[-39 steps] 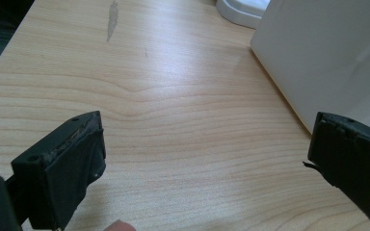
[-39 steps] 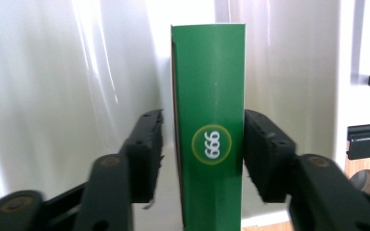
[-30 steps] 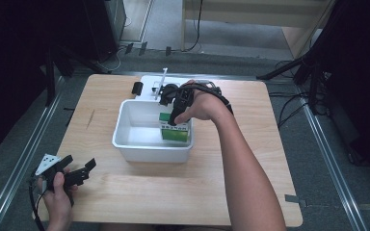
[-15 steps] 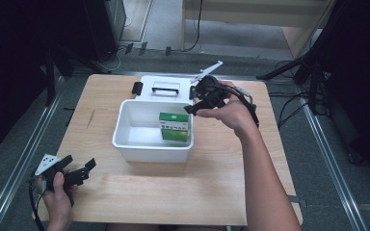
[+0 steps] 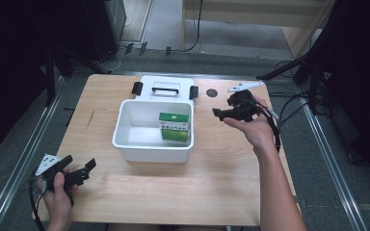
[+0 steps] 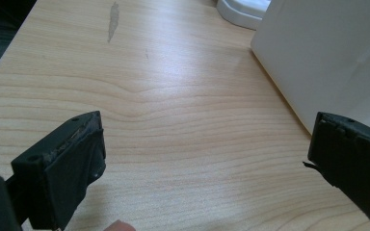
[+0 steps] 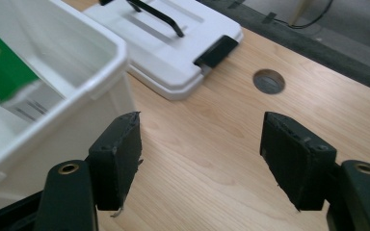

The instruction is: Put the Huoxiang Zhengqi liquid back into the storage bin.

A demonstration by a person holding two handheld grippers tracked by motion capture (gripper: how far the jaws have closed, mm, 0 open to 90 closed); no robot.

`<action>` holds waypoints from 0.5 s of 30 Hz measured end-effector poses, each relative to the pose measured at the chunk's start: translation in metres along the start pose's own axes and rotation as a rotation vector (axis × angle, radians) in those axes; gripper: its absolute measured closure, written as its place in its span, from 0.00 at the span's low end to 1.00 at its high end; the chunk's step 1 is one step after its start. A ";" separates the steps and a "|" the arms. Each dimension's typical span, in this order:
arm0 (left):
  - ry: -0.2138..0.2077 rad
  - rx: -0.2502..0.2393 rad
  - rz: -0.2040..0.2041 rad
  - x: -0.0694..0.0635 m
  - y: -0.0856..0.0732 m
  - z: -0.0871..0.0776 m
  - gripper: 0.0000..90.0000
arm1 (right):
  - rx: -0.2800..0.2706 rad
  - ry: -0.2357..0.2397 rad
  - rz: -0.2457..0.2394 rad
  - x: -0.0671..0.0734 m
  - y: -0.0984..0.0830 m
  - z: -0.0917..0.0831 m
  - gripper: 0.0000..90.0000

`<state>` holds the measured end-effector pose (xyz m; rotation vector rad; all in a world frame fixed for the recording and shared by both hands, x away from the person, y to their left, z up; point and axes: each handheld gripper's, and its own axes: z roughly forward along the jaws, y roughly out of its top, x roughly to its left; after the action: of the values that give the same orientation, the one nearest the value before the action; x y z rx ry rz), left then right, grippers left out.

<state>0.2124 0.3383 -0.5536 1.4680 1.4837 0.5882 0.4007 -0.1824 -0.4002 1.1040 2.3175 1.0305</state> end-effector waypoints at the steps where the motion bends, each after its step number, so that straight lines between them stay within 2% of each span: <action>1: 0.000 0.000 0.000 0.000 0.000 0.000 0.00 | -0.010 -0.011 0.008 -0.003 -0.006 0.000 0.35; 3: 0.001 0.001 -0.002 0.001 0.000 0.000 0.00 | -0.042 -0.041 0.032 -0.010 -0.024 -0.001 0.34; 4: 0.001 0.001 -0.002 0.001 0.000 0.000 0.00 | -0.042 -0.041 0.032 -0.010 -0.024 -0.001 0.34; 5: 0.001 0.001 -0.001 0.000 0.000 0.000 0.00 | -0.062 -0.053 0.049 -0.014 -0.036 -0.001 0.34; 8: 0.002 0.000 -0.001 0.000 0.000 0.000 0.00 | -0.090 -0.072 0.067 -0.019 -0.052 -0.004 0.33; 9: 0.002 0.000 -0.001 0.000 0.000 0.000 0.00 | -0.090 -0.072 0.067 -0.019 -0.052 -0.004 0.33; 11: 0.002 0.000 0.001 0.000 0.000 0.000 0.00 | -0.115 -0.089 0.082 -0.022 -0.069 -0.006 0.32; 12: 0.002 0.000 0.001 0.000 0.000 0.000 0.00 | -0.115 -0.089 0.082 -0.022 -0.069 -0.006 0.32; 14: 0.003 0.000 0.000 0.000 0.000 0.000 0.00 | -0.129 -0.102 0.094 -0.024 -0.080 -0.007 0.31; 15: 0.003 0.000 0.001 0.000 0.000 0.000 0.00 | -0.142 -0.113 0.111 -0.027 -0.091 -0.008 0.30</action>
<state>0.2123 0.3380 -0.5535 1.4684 1.4858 0.5912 0.3668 -0.2457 -0.4622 1.2130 2.0807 1.1238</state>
